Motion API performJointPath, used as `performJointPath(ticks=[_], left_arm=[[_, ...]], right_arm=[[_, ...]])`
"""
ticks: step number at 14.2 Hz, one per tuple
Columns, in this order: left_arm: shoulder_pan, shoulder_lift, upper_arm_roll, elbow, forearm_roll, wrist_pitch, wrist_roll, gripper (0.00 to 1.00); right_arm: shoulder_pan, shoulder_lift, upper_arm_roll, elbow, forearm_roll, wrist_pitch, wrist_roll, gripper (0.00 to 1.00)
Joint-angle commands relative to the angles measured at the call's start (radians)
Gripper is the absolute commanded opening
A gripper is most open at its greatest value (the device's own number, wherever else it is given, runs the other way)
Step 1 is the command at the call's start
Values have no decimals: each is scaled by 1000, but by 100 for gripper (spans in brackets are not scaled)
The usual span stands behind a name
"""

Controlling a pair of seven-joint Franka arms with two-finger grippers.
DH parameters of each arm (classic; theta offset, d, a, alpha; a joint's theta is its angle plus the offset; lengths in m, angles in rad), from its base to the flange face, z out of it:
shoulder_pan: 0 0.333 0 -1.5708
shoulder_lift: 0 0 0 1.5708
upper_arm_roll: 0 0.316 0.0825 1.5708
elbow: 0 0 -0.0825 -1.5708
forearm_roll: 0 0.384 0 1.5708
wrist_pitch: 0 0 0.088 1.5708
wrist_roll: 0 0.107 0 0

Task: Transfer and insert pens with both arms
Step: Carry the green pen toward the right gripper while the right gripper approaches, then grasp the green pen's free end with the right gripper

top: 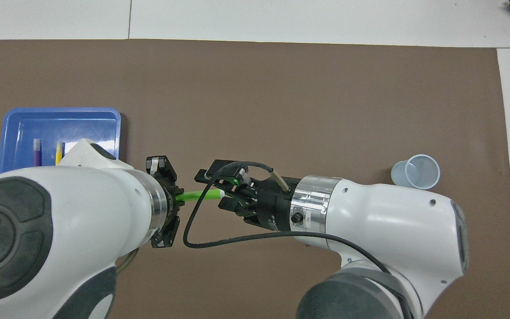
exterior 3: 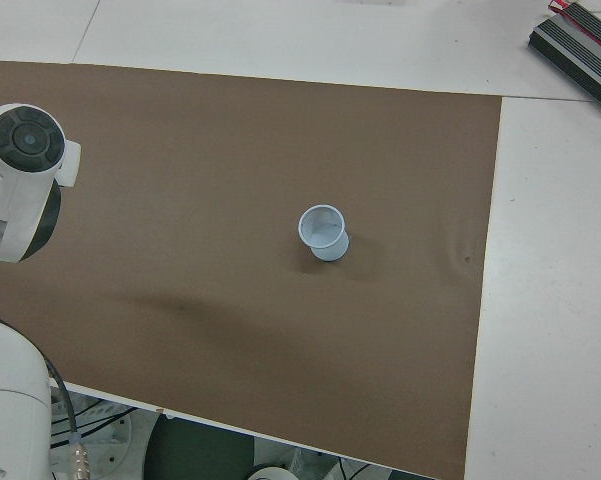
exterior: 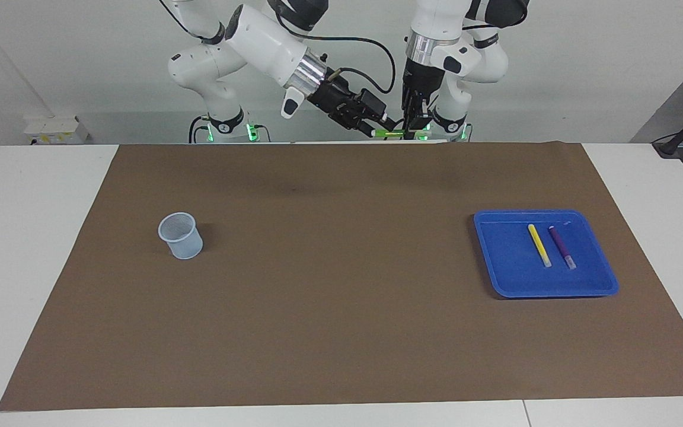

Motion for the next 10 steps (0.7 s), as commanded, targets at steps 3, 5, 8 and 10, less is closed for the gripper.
performJointPath(ticks=[3, 5, 8, 10], left_arm=[[-1, -31, 4, -19, 1, -12, -10, 0], [-2, -31, 4, -18, 3, -12, -11, 0], [-2, -31, 4, -19, 1, -12, -13, 0], [-2, -31, 4, -19, 1, -12, -14, 0]], right_arm=[[-3, -29, 0, -30, 27, 3, 7, 64], [-3, -29, 0, -30, 27, 3, 12, 61], [-3, -31, 0, -38, 27, 5, 12, 46], [-1, -31, 0, -38, 27, 8, 12, 33]])
